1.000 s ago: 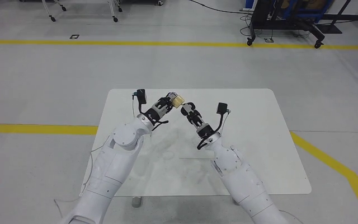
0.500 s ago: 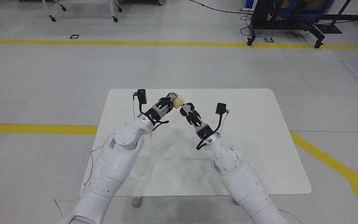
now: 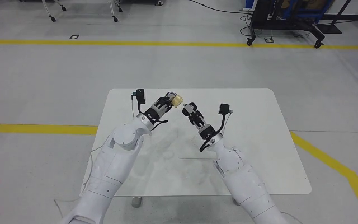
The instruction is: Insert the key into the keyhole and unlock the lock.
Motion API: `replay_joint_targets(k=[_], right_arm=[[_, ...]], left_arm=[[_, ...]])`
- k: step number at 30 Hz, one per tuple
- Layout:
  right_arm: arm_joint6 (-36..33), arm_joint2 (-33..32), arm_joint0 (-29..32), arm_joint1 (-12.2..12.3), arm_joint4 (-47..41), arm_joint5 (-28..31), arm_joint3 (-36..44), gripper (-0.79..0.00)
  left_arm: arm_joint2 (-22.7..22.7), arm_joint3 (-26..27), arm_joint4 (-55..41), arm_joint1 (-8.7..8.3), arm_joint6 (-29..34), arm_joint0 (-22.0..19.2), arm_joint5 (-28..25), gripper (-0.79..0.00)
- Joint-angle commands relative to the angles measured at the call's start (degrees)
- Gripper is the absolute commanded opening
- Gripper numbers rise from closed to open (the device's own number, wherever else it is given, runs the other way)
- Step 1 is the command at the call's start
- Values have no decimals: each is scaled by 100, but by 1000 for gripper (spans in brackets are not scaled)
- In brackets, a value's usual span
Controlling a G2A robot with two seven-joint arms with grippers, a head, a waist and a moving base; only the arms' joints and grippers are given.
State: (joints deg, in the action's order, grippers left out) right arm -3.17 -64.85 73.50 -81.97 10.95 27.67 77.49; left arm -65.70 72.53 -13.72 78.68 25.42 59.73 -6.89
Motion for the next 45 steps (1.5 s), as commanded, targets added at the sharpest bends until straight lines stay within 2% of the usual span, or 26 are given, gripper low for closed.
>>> replay_joint_targets(k=[1, 9, 24, 45], right_arm=[[56, -16, -3, 6, 161, -15, 5, -785], [525, 19, -56, 16, 1250, -94, -13, -785], [1142, 143, -97, 15, 2675, -410, -131, -785], [959, 102, 27, 73, 3196, -343, -68, -785]], left_arm=[[-1, 8, 5, -1, 23, 1, 11, -785], [20, 15, 138, -17, 253, -30, 123, -785], [66, 35, 196, -24, 417, -47, 310, -785], [78, 2, 173, -12, 346, -82, 337, -785]])
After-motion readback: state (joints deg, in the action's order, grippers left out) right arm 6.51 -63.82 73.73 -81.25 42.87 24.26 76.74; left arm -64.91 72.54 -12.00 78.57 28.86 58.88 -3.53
